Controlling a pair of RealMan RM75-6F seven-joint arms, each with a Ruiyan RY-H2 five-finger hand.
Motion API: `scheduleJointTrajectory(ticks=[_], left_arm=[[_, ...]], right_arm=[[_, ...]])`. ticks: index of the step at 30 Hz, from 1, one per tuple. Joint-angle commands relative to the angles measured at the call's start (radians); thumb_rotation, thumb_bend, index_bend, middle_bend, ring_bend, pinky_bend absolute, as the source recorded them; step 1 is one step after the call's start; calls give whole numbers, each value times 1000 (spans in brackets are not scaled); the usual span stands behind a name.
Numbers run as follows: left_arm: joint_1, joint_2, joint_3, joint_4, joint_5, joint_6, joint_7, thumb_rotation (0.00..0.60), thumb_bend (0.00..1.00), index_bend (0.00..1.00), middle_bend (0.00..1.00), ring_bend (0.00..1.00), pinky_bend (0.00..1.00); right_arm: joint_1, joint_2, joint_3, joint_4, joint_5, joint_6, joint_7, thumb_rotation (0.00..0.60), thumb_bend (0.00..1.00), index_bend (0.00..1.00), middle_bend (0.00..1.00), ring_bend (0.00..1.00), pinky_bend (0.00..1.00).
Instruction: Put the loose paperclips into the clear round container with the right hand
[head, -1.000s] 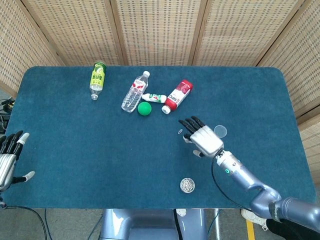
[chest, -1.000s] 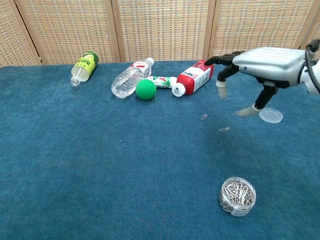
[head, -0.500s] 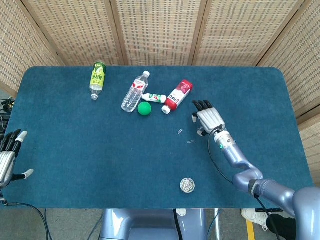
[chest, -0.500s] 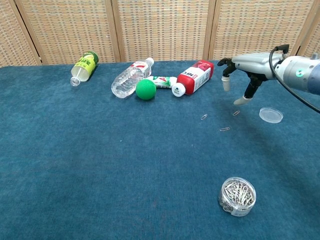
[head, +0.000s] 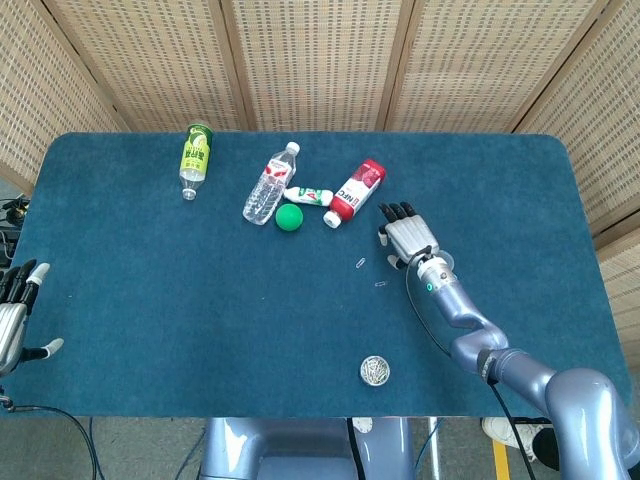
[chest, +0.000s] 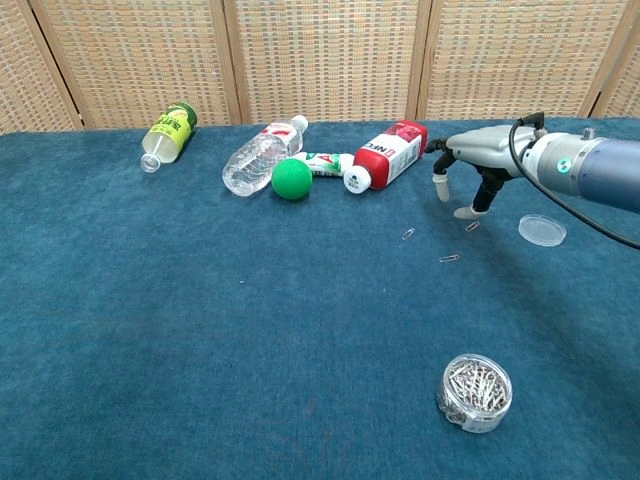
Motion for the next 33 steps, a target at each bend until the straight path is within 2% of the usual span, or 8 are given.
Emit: scheduleJointTrajectory(ticks=[1, 10, 33], left_arm=[[1, -1, 1, 0, 2, 2, 0, 600, 0, 0, 0, 0, 0], [0, -3, 2, 0, 0, 1, 8, 600, 0, 0, 0, 0, 0], [-4, -8, 3, 3, -6, -4, 16, 600, 0, 0, 0, 0, 0]], right_arm=[[2, -16, -12, 26, -16, -2, 8, 600, 310, 472, 0, 0, 0], [9, -34, -28, 79, -19, -44, -3, 600, 345, 477, 0, 0, 0], [7, -48, -48, 123, -25, -82, -42, 600, 347, 488, 0, 0, 0]])
